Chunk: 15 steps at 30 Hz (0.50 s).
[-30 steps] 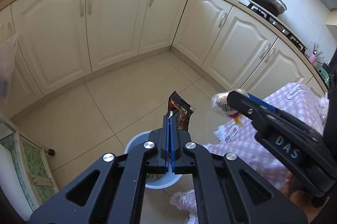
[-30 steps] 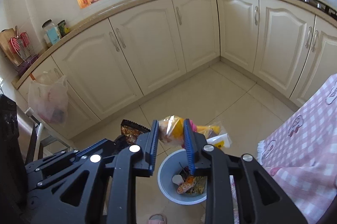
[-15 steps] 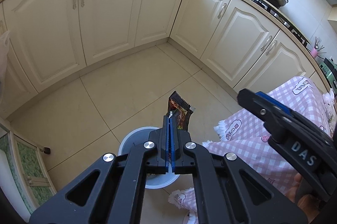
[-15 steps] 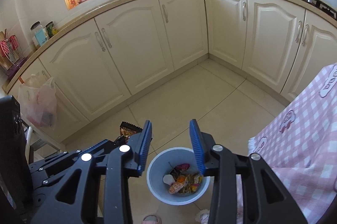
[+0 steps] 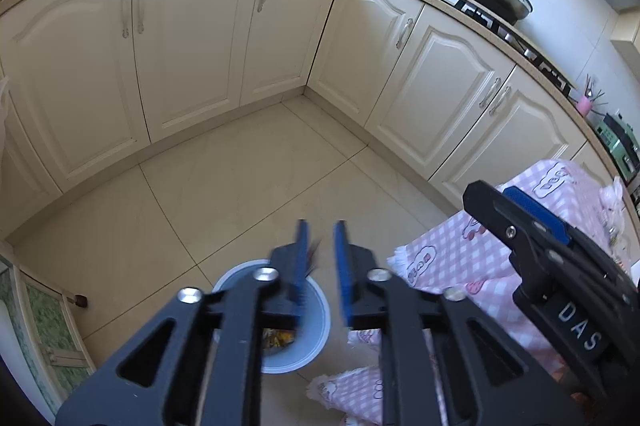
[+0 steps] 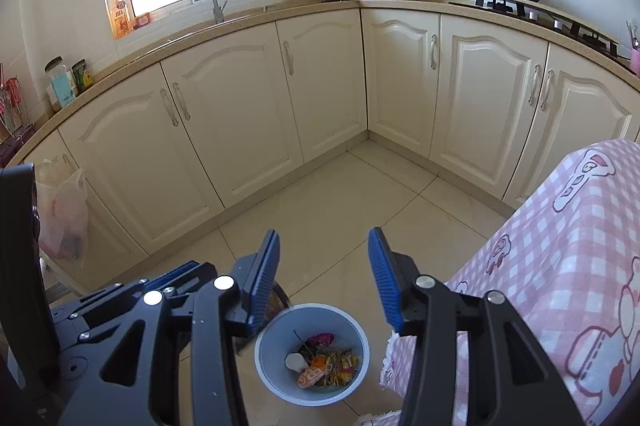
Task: Collect trash
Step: 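Carry both items over the blue bucket and open both grippers, then return to the table and grasp the dried orange peel with the left gripper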
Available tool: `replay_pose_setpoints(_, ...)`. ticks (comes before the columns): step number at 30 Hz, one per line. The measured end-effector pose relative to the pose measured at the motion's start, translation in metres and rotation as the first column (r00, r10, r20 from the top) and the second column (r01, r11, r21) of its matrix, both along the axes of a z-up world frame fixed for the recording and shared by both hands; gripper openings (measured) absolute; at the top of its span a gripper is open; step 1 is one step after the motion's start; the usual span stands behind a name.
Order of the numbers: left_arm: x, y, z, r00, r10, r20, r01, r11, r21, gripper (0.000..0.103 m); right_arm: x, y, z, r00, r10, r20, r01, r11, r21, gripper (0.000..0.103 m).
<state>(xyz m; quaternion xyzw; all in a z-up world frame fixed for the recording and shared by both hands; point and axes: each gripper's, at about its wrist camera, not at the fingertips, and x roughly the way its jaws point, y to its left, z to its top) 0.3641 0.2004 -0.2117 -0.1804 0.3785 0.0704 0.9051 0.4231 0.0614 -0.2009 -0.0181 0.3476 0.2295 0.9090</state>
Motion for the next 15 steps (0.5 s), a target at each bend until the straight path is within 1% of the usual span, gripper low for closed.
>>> replay_pose_setpoints(3,-0.005,-0.005,0.008,1.000,-0.003,0.017,0.003,1.000,0.009,0.027,-0.003,-0.003,0.007,1.000,-0.003,0.010,0.003,1.000,-0.003,0.046)
replay_pose_setpoints(10,-0.017,-0.020,0.031,0.998,-0.022,0.051,0.021,0.999,0.033,0.030,-0.020,-0.020,0.028,0.999,-0.019,0.040,0.019,1.000,0.011,0.046)
replay_pose_setpoints(15,-0.032,-0.043,0.056,0.994,-0.061,0.094,0.055,0.997,0.062,0.034,-0.039,-0.048,0.049,0.996,-0.047,0.071,0.046,0.999,0.026,0.046)
